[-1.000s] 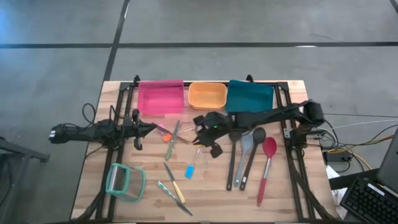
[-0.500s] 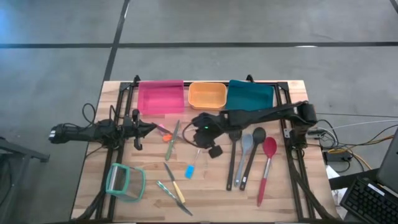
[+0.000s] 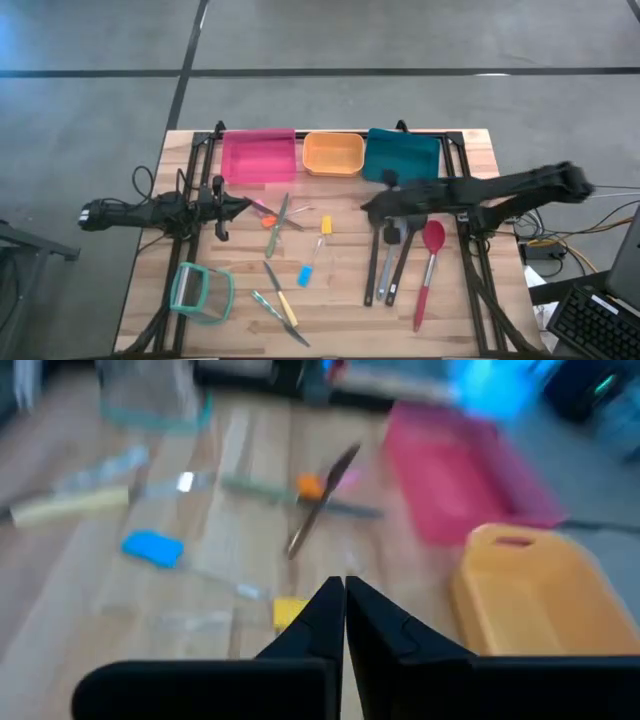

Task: Pick & Place Kitchen Items
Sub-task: Put the green knife into the red bin

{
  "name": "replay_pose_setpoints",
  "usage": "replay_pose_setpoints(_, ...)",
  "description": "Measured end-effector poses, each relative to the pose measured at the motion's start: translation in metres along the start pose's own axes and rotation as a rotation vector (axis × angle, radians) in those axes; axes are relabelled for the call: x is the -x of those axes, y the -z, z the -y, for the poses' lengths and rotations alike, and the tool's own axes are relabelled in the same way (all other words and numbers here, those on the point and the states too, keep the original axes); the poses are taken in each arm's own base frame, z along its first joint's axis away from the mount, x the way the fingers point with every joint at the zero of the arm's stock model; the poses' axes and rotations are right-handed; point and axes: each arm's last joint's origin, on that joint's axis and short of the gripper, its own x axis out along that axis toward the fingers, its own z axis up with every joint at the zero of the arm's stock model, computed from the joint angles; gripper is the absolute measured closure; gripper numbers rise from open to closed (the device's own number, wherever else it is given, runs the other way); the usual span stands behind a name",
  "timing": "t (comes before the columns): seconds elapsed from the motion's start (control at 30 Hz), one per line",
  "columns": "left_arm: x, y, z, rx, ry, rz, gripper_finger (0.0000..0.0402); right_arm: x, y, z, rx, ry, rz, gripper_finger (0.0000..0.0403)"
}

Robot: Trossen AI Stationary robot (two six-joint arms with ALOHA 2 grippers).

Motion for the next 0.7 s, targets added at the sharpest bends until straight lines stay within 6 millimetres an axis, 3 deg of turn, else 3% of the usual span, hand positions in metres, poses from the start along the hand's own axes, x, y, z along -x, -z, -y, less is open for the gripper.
replay_pose_setpoints(0.1,0.000,0.000,0.000,0.069,-0.002,0.004,0.0388,0.031,0.015,0.003,-0.045,0.007,0.161,0.0394)
replay_pose_setpoints(0.27,0.000,-0.006,0.000,0.114,-0.029,0.064,0.0388,0.061,0.053,0.008,-0.110,0.025,0.269,0.0394)
replay_pose_setpoints(0.57,0.002,-0.023,0.002,0.202,0.019,0.235,0.0387,0.085,0.089,0.010,-0.145,0.034,0.399,0.0394)
replay_pose_setpoints(0.7,0.003,-0.036,0.010,0.109,0.175,0.188,0.0389,0.089,0.097,0.010,-0.102,0.045,0.427,0.0394)
